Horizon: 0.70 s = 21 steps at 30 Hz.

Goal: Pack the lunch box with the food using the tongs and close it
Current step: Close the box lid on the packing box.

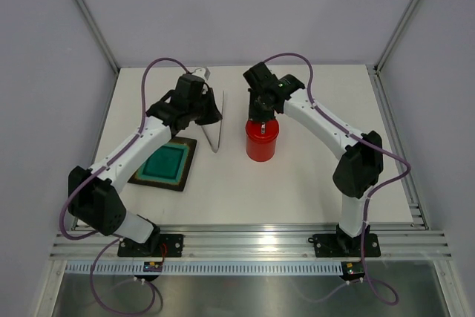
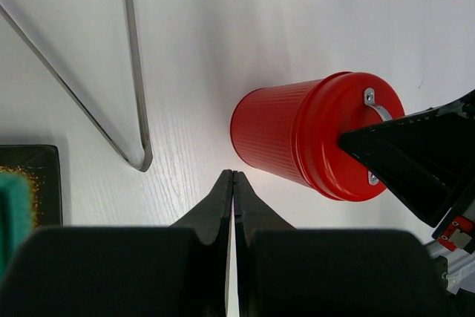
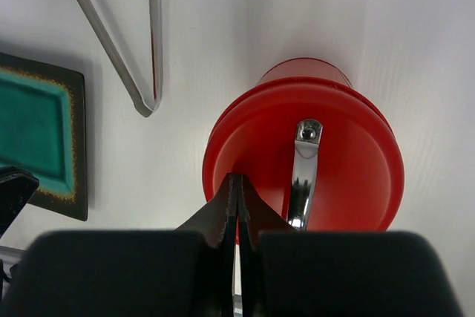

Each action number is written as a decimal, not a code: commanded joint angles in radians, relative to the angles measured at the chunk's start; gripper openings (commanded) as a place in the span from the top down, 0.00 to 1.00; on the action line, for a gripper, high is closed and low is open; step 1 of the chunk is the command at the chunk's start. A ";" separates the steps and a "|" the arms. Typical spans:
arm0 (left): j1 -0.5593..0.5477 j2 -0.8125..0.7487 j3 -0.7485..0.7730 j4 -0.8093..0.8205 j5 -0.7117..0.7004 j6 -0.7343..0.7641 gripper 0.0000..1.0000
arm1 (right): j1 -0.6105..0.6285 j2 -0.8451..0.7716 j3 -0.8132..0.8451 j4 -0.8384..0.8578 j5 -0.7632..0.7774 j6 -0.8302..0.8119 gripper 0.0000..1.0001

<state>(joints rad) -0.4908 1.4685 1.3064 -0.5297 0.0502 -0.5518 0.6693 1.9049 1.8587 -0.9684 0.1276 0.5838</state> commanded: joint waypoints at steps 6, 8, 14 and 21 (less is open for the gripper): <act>-0.003 0.090 0.022 0.097 0.076 -0.023 1.00 | 0.018 -0.116 0.094 -0.098 0.148 -0.012 0.80; -0.002 0.111 0.025 0.117 0.102 -0.036 1.00 | 0.018 -0.122 0.111 -0.130 0.170 -0.022 0.69; -0.003 0.177 0.062 0.148 0.145 -0.054 1.00 | 0.018 -0.104 0.105 -0.174 0.196 -0.006 0.63; -0.003 0.294 0.142 0.181 0.169 -0.066 1.00 | 0.018 -0.043 0.120 -0.217 0.184 0.007 0.61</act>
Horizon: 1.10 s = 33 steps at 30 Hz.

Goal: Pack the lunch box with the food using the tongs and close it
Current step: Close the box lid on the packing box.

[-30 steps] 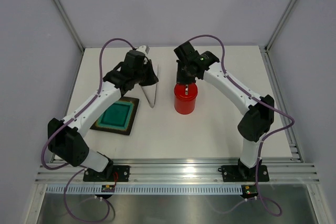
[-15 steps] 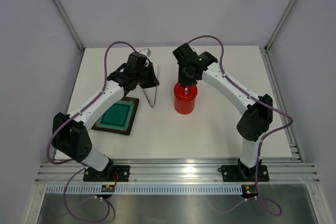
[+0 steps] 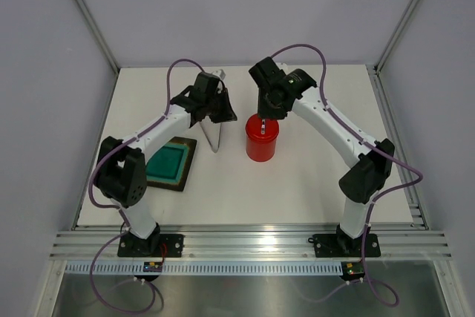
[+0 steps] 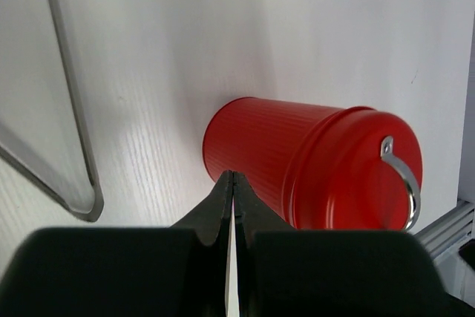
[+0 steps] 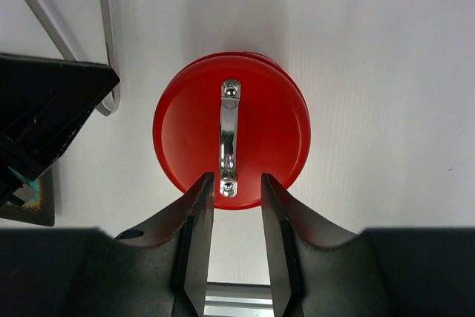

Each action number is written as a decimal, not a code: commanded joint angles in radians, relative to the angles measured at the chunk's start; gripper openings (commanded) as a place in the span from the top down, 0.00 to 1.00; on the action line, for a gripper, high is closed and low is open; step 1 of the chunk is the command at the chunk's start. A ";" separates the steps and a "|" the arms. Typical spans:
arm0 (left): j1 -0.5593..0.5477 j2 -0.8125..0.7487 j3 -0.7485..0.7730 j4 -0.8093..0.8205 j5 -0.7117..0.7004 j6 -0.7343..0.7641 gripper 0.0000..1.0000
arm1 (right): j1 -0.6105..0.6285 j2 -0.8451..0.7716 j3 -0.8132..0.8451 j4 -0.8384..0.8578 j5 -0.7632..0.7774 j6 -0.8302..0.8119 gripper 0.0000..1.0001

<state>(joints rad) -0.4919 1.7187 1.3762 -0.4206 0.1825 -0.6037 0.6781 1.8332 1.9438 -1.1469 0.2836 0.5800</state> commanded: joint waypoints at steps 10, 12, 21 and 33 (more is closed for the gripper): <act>0.006 0.211 0.126 0.224 0.095 -0.076 1.00 | 0.009 0.072 0.015 -0.007 0.008 0.014 0.65; 0.004 0.232 0.110 0.261 0.113 -0.090 1.00 | 0.008 0.083 0.012 -0.004 0.000 0.017 0.66; 0.004 0.236 -0.051 0.506 0.261 -0.197 1.00 | 0.008 0.064 -0.029 0.019 0.019 0.029 1.00; -0.004 0.113 -0.230 0.637 0.290 -0.231 1.00 | 0.008 0.026 -0.086 0.056 0.011 0.080 1.00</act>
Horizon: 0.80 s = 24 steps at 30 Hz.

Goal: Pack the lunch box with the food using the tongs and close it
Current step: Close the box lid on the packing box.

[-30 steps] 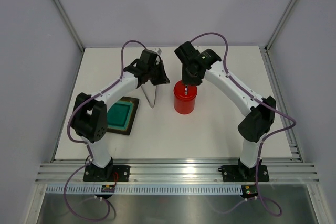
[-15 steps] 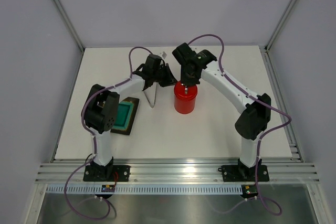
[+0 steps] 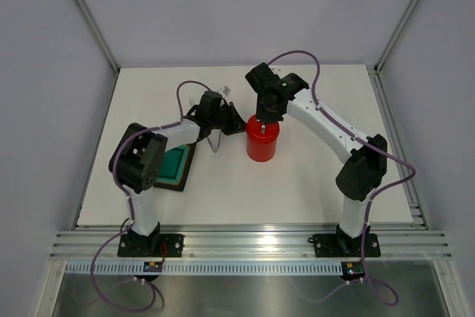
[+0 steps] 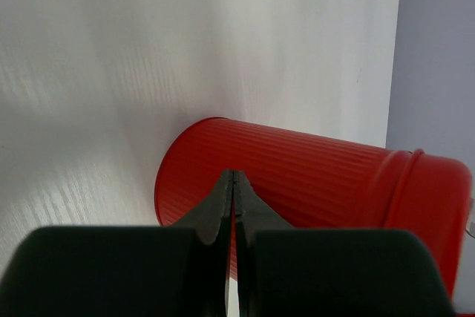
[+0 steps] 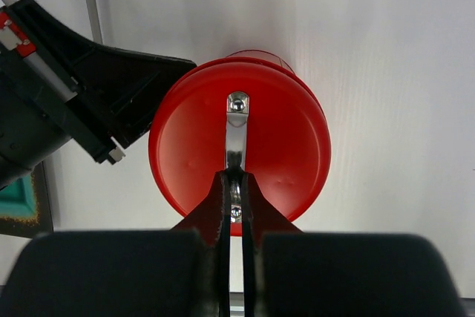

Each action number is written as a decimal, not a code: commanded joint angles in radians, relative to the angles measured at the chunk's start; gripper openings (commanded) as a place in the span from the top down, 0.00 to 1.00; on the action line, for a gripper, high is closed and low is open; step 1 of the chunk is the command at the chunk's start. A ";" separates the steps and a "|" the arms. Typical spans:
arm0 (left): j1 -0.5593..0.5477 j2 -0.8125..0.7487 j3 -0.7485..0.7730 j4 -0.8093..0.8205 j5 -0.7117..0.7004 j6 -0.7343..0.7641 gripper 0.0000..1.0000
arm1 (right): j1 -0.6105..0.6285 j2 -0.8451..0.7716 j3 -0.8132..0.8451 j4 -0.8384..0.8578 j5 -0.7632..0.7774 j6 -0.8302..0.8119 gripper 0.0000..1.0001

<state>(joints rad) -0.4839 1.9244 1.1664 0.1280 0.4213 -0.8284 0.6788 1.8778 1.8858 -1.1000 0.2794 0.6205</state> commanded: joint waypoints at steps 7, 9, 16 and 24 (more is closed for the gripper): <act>-0.031 -0.134 -0.066 0.093 0.033 0.009 1.00 | 0.007 0.004 -0.010 -0.020 0.020 0.107 1.00; -0.045 -0.140 -0.073 0.088 0.025 0.015 1.00 | 0.007 0.017 -0.001 -0.038 0.018 0.120 1.00; -0.074 -0.151 -0.109 0.099 0.011 0.006 1.00 | 0.007 0.000 -0.013 -0.026 -0.002 0.165 1.00; -0.097 -0.225 -0.119 -0.002 -0.102 0.037 1.00 | 0.007 -0.020 -0.024 0.017 -0.016 0.202 0.98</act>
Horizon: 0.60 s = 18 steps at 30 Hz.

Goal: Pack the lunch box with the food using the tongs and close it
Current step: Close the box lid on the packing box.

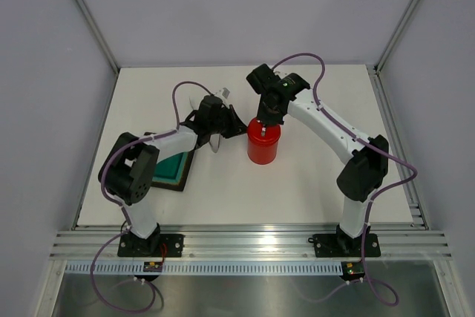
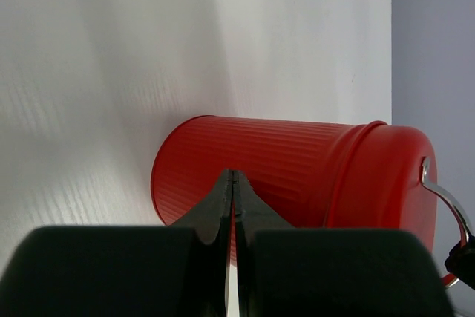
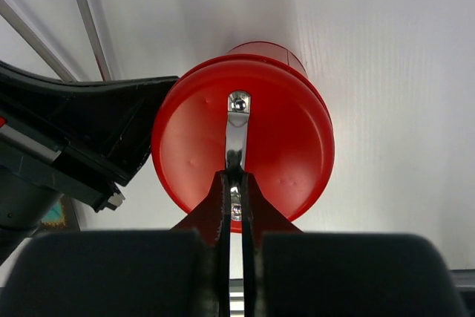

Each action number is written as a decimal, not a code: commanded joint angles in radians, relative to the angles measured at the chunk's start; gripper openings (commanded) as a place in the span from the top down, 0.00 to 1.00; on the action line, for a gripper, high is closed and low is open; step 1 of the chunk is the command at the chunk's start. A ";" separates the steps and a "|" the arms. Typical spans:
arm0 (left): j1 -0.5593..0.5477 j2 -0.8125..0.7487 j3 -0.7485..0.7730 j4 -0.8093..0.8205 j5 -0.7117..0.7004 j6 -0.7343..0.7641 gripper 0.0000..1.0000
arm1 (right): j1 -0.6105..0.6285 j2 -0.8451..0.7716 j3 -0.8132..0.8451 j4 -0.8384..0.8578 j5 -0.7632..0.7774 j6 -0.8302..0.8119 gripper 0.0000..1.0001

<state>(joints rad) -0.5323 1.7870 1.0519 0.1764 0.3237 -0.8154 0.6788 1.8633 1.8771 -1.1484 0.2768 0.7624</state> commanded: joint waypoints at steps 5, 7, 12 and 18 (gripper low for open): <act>-0.054 -0.178 -0.024 -0.143 -0.115 0.055 1.00 | 0.007 -0.013 -0.026 0.098 -0.021 0.126 0.94; -0.055 -0.207 -0.033 -0.155 -0.143 0.058 1.00 | 0.005 -0.012 -0.035 0.111 -0.021 0.173 0.95; -0.055 -0.245 -0.039 -0.207 -0.187 0.087 1.00 | 0.007 -0.030 -0.068 0.136 0.004 0.245 0.96; -0.054 -0.293 -0.029 -0.261 -0.225 0.140 1.00 | 0.007 -0.119 -0.107 0.202 0.010 0.221 0.50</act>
<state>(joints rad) -0.5793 1.5528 1.0206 -0.0772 0.1436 -0.7250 0.6785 1.8175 1.7828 -1.0058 0.2749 0.9703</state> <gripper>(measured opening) 0.002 0.434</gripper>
